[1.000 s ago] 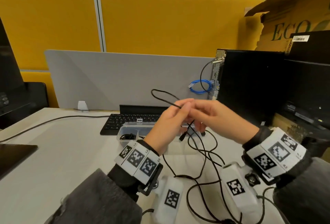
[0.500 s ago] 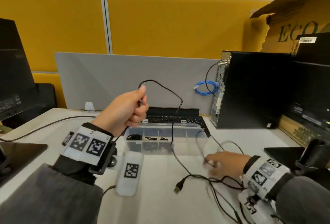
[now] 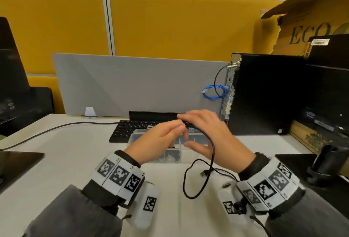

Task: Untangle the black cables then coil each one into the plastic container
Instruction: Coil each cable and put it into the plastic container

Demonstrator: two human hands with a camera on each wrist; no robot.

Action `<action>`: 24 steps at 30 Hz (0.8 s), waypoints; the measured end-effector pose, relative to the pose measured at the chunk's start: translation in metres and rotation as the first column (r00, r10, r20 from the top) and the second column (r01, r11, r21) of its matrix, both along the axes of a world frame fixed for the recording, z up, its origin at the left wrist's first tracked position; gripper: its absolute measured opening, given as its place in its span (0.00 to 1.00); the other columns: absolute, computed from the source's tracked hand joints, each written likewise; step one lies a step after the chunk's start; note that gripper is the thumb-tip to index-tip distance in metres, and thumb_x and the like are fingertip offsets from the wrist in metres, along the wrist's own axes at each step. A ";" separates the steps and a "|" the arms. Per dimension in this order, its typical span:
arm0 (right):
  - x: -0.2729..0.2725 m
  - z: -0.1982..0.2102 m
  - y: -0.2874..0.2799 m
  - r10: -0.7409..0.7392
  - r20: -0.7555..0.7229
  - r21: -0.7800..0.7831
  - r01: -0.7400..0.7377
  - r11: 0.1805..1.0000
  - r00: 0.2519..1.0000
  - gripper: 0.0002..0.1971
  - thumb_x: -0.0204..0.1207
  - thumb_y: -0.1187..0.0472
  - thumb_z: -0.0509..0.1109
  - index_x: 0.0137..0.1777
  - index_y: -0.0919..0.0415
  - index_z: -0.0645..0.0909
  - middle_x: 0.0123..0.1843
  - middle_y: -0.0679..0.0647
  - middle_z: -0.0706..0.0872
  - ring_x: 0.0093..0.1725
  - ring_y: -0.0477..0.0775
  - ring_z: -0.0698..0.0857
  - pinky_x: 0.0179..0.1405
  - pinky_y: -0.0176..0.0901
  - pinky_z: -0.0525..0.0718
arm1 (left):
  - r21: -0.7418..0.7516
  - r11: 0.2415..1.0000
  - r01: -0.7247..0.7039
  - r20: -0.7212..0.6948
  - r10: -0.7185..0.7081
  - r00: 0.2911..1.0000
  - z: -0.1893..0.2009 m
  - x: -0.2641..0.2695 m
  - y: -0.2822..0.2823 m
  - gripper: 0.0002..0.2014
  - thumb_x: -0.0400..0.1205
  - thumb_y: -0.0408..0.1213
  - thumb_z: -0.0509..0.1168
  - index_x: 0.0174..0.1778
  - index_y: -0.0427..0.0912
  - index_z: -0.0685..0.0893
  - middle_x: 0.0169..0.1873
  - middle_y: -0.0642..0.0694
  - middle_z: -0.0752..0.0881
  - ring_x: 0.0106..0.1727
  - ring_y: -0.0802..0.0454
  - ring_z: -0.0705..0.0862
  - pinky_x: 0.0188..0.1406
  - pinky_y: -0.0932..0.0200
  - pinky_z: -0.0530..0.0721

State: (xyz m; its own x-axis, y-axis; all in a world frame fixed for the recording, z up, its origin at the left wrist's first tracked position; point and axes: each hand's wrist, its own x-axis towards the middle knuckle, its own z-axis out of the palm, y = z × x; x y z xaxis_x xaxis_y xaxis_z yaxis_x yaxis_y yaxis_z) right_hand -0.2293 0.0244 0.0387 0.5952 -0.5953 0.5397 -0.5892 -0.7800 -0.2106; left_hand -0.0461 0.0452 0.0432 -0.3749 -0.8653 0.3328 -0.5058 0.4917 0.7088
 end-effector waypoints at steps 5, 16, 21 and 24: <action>-0.021 -0.007 0.007 0.048 0.393 0.789 -0.363 0.495 0.918 0.19 0.83 0.47 0.53 0.64 0.56 0.77 0.47 0.62 0.89 0.42 0.63 0.89 0.52 0.59 0.86 | -0.177 0.959 -0.220 -0.044 0.216 0.975 -0.014 0.019 -0.010 0.14 0.86 0.41 0.53 0.37 0.48 0.79 0.25 0.56 0.73 0.26 0.62 0.70 0.28 0.66 0.69; -0.068 -0.065 -0.038 -0.230 -0.686 0.383 0.611 0.693 0.690 0.22 0.75 0.46 0.68 0.66 0.50 0.70 0.60 0.49 0.77 0.52 0.47 0.75 0.55 0.40 0.76 | 0.108 0.862 -0.495 -0.340 0.500 0.796 -0.022 0.050 -0.034 0.22 0.87 0.45 0.50 0.30 0.43 0.78 0.22 0.49 0.69 0.25 0.55 0.67 0.28 0.59 0.67; -0.067 -0.069 -0.047 -0.215 -0.797 0.212 0.595 0.775 0.564 0.03 0.78 0.54 0.63 0.48 0.51 0.73 0.50 0.51 0.77 0.47 0.51 0.74 0.38 0.37 0.73 | 0.125 0.944 -0.306 -0.241 0.328 0.913 -0.013 0.026 -0.023 0.32 0.86 0.49 0.51 0.14 0.44 0.75 0.14 0.51 0.73 0.21 0.59 0.73 0.40 0.59 0.75; -0.062 -0.067 -0.042 -0.224 -0.752 0.208 0.545 0.812 0.620 0.05 0.80 0.57 0.59 0.47 0.55 0.65 0.45 0.53 0.74 0.43 0.54 0.73 0.27 0.33 0.64 | 0.058 0.985 -0.163 -0.040 0.165 0.985 -0.019 0.006 -0.023 0.13 0.81 0.46 0.63 0.31 0.51 0.85 0.24 0.55 0.80 0.25 0.64 0.75 0.39 0.61 0.76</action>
State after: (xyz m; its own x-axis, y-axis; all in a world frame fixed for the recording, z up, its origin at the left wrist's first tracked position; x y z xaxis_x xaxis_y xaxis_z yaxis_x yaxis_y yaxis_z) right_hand -0.2912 -0.0179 -0.0282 0.3489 -0.9075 -0.2341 -0.9095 -0.3881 0.1491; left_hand -0.0402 0.0225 0.0243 -0.2125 -0.9310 0.2969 -0.5436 0.3651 0.7557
